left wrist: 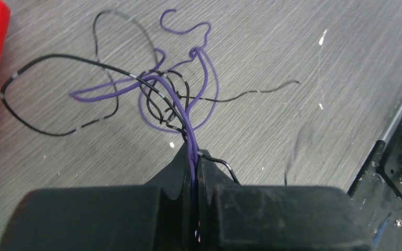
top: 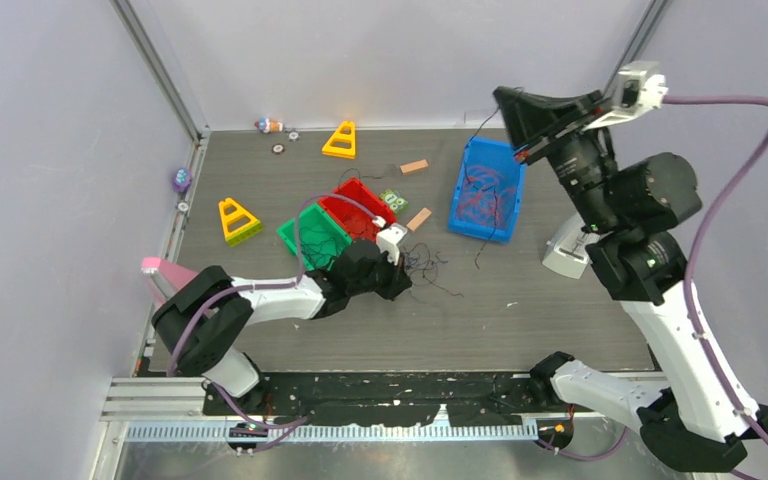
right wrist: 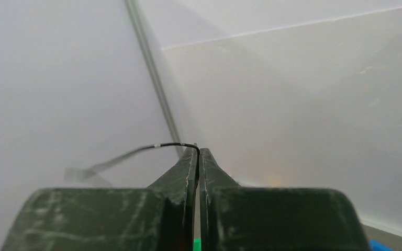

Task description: Untangle the cables

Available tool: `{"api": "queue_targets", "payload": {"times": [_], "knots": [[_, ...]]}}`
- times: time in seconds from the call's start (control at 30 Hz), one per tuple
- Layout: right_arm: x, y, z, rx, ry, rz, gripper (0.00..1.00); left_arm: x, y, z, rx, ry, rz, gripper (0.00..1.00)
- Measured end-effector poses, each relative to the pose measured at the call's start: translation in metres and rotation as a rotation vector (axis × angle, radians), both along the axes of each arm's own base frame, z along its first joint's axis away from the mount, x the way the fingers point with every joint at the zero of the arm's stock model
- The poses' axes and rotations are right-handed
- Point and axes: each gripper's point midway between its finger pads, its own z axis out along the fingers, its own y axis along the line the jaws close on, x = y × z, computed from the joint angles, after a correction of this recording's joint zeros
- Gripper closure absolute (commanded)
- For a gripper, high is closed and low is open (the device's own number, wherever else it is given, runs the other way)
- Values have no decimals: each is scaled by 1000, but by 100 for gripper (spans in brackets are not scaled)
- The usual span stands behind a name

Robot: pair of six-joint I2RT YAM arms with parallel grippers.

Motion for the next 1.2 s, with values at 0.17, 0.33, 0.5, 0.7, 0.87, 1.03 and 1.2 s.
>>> {"api": "queue_targets", "payload": {"times": [0.17,0.33,0.5,0.7,0.87,1.03,1.2], "knots": [[-4,-48,35,51,-40,-216,95,-5,15,-19,12,44,47,100],[-9,-69,58,68,-76,-309,95,-21,40,-31,20,75,77,100],[5,-60,42,26,-47,-313,95,-24,52,25,-64,-25,92,100],[51,-22,-13,-98,65,-261,95,-26,61,77,-93,-106,93,100],[87,13,-83,-227,196,-196,95,-34,84,75,-17,-85,134,100],[104,39,-114,-283,246,-120,95,-40,114,79,54,-85,207,100],[117,60,-134,-311,269,-55,95,-41,141,88,114,-99,291,100]]}}
